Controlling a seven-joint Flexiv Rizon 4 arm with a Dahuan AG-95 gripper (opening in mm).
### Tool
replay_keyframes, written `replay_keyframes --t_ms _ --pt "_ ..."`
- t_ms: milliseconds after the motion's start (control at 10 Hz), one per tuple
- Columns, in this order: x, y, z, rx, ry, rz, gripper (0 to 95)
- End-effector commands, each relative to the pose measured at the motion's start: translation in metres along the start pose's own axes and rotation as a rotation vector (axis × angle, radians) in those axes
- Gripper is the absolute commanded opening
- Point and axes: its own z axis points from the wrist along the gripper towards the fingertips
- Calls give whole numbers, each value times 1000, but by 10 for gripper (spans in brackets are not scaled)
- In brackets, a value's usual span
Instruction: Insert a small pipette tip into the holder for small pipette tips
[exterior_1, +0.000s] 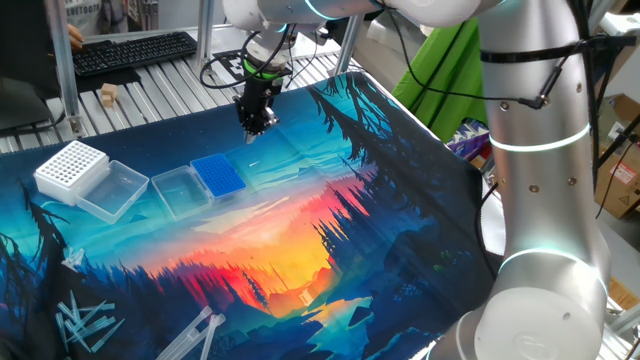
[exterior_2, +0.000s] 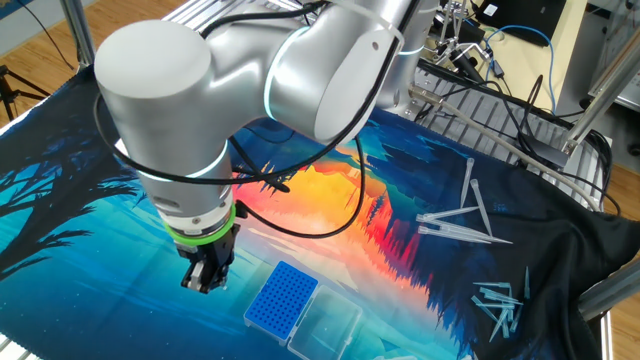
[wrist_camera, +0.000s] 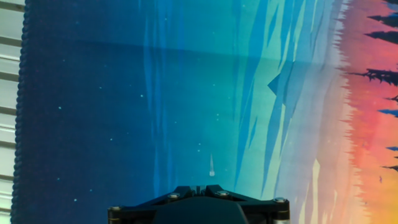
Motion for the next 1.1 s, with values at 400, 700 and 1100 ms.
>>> replay_keyframes --t_ms 400,700,1100 --pt "-3 0 5 -1 -2 4 0" --pt "-3 0 7 -1 -2 8 0" --pt "-5 -6 16 -2 -15 8 0"
